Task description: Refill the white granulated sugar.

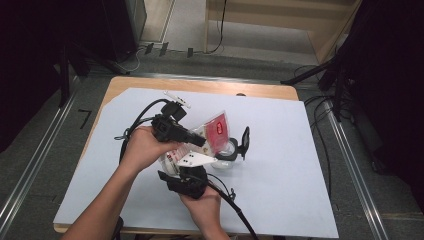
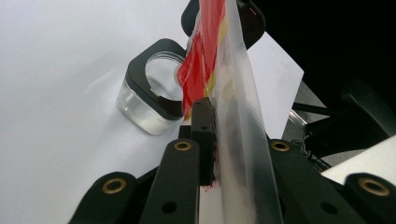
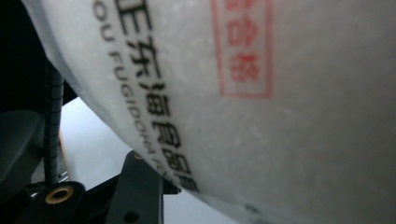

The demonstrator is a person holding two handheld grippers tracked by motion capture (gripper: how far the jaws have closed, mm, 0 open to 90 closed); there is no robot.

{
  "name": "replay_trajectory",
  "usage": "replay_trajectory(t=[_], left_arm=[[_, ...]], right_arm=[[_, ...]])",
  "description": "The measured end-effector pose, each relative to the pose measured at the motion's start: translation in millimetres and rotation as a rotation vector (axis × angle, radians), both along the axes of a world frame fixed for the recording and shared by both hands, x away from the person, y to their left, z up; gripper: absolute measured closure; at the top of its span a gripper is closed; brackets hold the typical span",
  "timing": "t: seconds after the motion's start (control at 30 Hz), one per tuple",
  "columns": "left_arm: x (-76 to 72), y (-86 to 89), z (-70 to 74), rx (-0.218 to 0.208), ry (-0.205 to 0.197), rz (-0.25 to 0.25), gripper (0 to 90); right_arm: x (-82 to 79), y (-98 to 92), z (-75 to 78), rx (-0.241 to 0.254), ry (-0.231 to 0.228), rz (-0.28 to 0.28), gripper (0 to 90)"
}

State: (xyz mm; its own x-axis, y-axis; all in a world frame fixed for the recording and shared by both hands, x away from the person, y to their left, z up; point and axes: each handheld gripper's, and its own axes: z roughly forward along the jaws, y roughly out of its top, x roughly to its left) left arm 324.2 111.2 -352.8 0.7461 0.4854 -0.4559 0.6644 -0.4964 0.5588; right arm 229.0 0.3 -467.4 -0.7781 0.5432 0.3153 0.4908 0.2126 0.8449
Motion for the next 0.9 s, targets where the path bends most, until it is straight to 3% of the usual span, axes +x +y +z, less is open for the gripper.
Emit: replay_trajectory(t=[0.3,0.53,0.73,0.83,0.9], left_arm=[[-1.5,7.6,8.9,-0.036,-0.003,0.006,76.5],[-3.3,16.2,15.9,-0.013,-0.009,0.006,81.4],[-3.4,14.5,16.7,-0.035,-0.006,0.029,84.8],[-4.8,11.8,17.3,-0.042,-0.027,0.041,84.7],[-5.3,11.3,17.4,-0.06,-0.037,0.052,84.2]], right_arm=[[2.1,1.1,2.1,0.042,0.04,0.009,61.8],[2.6,-0.6,3.1,0.057,0.052,0.003,61.7],[0.2,2.4,6.8,0.028,0.004,0.02,59.7],[-0.2,5.8,9.1,0.017,-0.011,0.021,54.9],[0.5,5.6,10.5,0.025,-0.012,0.021,61.4]])
